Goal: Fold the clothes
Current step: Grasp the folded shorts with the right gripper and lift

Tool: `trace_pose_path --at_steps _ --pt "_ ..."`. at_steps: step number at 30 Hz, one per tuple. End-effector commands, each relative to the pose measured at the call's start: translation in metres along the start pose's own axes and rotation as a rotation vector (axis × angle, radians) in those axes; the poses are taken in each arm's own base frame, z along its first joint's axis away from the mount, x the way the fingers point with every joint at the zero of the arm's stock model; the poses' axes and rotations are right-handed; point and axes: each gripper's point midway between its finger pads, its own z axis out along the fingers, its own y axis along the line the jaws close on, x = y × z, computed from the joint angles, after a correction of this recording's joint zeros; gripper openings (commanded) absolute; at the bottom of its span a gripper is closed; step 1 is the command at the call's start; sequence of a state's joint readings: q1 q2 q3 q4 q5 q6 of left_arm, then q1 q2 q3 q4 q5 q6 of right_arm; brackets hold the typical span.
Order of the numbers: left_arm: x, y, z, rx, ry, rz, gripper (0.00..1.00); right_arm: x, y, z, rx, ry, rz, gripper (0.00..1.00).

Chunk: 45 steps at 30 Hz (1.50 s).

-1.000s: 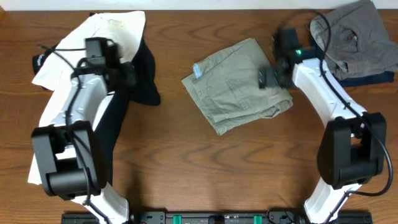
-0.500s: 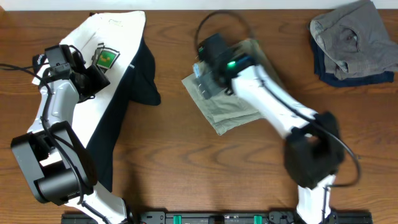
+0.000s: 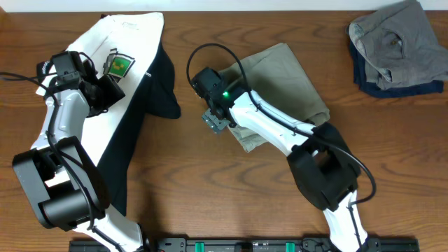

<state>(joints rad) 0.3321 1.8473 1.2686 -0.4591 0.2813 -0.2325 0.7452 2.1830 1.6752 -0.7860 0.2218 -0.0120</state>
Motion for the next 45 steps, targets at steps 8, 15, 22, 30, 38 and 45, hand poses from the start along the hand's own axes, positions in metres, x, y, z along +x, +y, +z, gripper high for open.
trace_pose_path --at_steps 8,15,22,30,38,45 --pt "-0.013 -0.007 -0.015 0.008 -0.047 0.009 0.55 0.024 0.003 0.035 0.034 0.109 0.014 0.81" --pt "-0.012 -0.006 -0.015 0.006 -0.041 0.007 0.55 0.035 -0.022 0.045 0.078 0.149 0.147 0.61" --pt "-0.01 -0.005 -0.014 0.005 -0.036 0.006 0.55 0.062 -0.042 0.07 0.097 0.243 0.233 0.41" --pt "-0.008 -0.005 -0.013 0.004 -0.032 0.005 0.55 0.068 -0.045 0.08 0.099 0.265 0.243 0.01" --pt "-0.008 -0.005 -0.013 0.004 -0.032 0.005 0.56 0.044 -0.065 0.042 0.034 0.241 0.338 0.01" --pt "-0.008 -0.005 -0.013 0.004 -0.032 0.005 0.55 -0.006 -0.124 -0.054 -0.016 0.055 0.403 0.01"
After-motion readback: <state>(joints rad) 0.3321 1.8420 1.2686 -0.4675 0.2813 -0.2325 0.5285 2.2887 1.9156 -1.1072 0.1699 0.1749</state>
